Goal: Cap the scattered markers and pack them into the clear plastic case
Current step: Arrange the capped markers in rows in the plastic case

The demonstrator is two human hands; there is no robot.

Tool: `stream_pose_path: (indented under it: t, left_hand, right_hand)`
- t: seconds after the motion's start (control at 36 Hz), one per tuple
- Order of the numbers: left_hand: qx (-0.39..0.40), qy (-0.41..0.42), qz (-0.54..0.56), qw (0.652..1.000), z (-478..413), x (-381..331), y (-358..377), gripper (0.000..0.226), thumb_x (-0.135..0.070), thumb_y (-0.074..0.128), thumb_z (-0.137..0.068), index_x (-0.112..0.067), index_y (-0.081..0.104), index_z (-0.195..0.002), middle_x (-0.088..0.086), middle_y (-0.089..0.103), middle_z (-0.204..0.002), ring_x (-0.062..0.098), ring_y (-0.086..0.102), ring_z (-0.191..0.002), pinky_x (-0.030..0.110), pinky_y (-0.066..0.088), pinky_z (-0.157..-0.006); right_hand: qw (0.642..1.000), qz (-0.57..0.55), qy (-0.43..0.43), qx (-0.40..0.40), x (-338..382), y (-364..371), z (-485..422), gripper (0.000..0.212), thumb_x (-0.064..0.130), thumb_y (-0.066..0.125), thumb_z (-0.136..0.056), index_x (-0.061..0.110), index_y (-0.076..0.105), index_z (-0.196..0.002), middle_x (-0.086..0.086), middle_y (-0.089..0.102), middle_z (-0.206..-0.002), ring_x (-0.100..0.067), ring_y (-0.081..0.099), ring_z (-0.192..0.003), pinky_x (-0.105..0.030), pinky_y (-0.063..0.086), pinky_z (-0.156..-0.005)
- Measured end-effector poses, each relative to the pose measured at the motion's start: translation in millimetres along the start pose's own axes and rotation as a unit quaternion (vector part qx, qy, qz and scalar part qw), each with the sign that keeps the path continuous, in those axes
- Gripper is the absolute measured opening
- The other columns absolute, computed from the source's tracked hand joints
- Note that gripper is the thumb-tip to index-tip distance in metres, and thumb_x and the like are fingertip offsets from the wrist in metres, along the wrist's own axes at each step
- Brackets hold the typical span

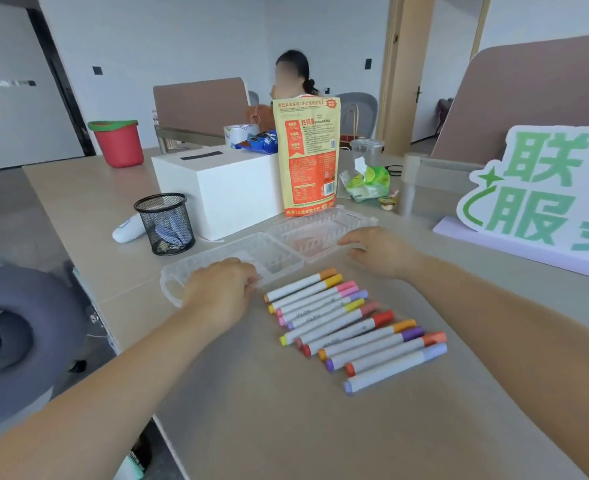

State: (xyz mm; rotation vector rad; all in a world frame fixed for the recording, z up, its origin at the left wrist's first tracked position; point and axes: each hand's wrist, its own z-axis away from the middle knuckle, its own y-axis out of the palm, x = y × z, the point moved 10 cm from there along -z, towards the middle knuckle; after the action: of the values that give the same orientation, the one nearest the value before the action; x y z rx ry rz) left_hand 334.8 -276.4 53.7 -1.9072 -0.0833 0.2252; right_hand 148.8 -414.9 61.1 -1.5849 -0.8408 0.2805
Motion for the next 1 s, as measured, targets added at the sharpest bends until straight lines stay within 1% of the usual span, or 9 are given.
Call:
stream_pose_path:
  t: [0.11,0.22,0.33,0.47,0.58,0.69,0.78,0.86,1.0]
  left_hand:
    - [-0.052,0.01,0.018,0.998,-4,6,-16,0.012,-0.022,0.054,-0.091,-0.025,0.065,-0.096,-0.006,0.059,-0.096,0.019,0.056,-0.099,0.028,0.035,-0.066]
    - [-0.107,0.034,0.024,0.993,-1,6,-35,0.01,-0.019,0.058,-0.09,-0.022,0.067,-0.093,-0.005,0.061,-0.092,0.021,0.057,-0.097,0.026,0.029,-0.057]
    - [-0.147,0.052,0.057,0.986,2,4,-49,0.01,-0.013,0.061,-0.086,-0.021,0.068,-0.086,-0.003,0.062,-0.085,0.025,0.058,-0.091,0.03,0.039,-0.064]
    - [-0.167,0.093,0.087,0.978,-3,-23,-67,0.011,-0.016,0.06,-0.088,-0.024,0.068,-0.088,-0.007,0.061,-0.086,0.022,0.057,-0.092,0.029,0.039,-0.063]
    - [-0.159,0.163,0.113,0.967,-8,-85,-76,0.013,-0.018,0.059,-0.089,-0.026,0.069,-0.093,-0.01,0.062,-0.094,0.017,0.053,-0.101,0.029,0.037,-0.066]
    - [-0.142,0.245,0.146,0.948,-3,-170,-72,0.014,-0.02,0.059,-0.09,-0.029,0.068,-0.095,-0.012,0.063,-0.103,0.016,0.052,-0.105,0.029,0.037,-0.07]
    - [-0.12,0.293,0.175,0.932,11,-238,-59,0.015,-0.02,0.057,-0.09,-0.03,0.068,-0.093,-0.011,0.061,-0.102,0.016,0.052,-0.106,0.031,0.04,-0.076]
    - [-0.082,0.327,0.183,0.924,25,-295,-38,0.016,-0.022,0.053,-0.092,-0.031,0.067,-0.094,-0.012,0.059,-0.103,0.011,0.05,-0.106,0.028,0.038,-0.071]
    - [-0.018,0.37,0.187,0.91,42,-361,-4,0.012,-0.026,0.055,-0.091,-0.031,0.066,-0.09,-0.012,0.061,-0.098,0.011,0.054,-0.1,0.032,0.046,-0.076]
  right_hand:
    - [0.998,0.061,-0.014,0.014,2,11,-22,0.035,0.021,0.046,-0.097,0.025,0.054,-0.131,0.002,0.05,-0.14,-0.019,0.044,-0.129,-0.031,0.035,-0.102]
    - [0.99,0.126,-0.045,-0.036,6,7,-30,0.025,0.023,0.052,-0.094,0.023,0.062,-0.117,0.001,0.061,-0.122,-0.021,0.054,-0.115,-0.032,0.041,-0.094]
    - [0.987,0.111,-0.069,-0.092,5,-13,-17,0.012,0.02,0.055,-0.093,0.016,0.065,-0.097,-0.003,0.063,-0.101,-0.028,0.057,-0.096,-0.039,0.046,-0.08]
    - [0.972,0.097,-0.089,-0.194,-3,-68,44,0.007,0.014,0.062,-0.088,0.012,0.068,-0.086,-0.004,0.063,-0.087,-0.03,0.061,-0.083,-0.038,0.049,-0.065]
    - [0.968,0.1,-0.024,-0.23,-34,-109,119,0.007,0.012,0.063,-0.087,0.012,0.07,-0.084,-0.004,0.063,-0.088,-0.027,0.058,-0.086,-0.04,0.051,-0.066]
    - [0.959,0.122,0.08,-0.242,-77,-141,209,0.009,0.016,0.061,-0.089,0.016,0.069,-0.086,0.0,0.062,-0.091,-0.02,0.056,-0.09,-0.037,0.05,-0.068]
    - [0.949,0.139,0.151,-0.24,-104,-159,280,0.007,0.015,0.064,-0.088,0.015,0.069,-0.083,0.0,0.061,-0.088,-0.021,0.056,-0.088,-0.037,0.049,-0.071]
    - [0.935,0.156,0.212,-0.238,-124,-170,346,0.006,0.015,0.066,-0.086,0.015,0.07,-0.082,-0.001,0.062,-0.087,-0.022,0.058,-0.086,-0.039,0.05,-0.069]
    - [0.917,0.176,0.285,-0.217,-149,-165,419,0.007,0.021,0.064,-0.088,0.021,0.069,-0.084,0.006,0.06,-0.088,-0.016,0.056,-0.09,-0.029,0.042,-0.063]
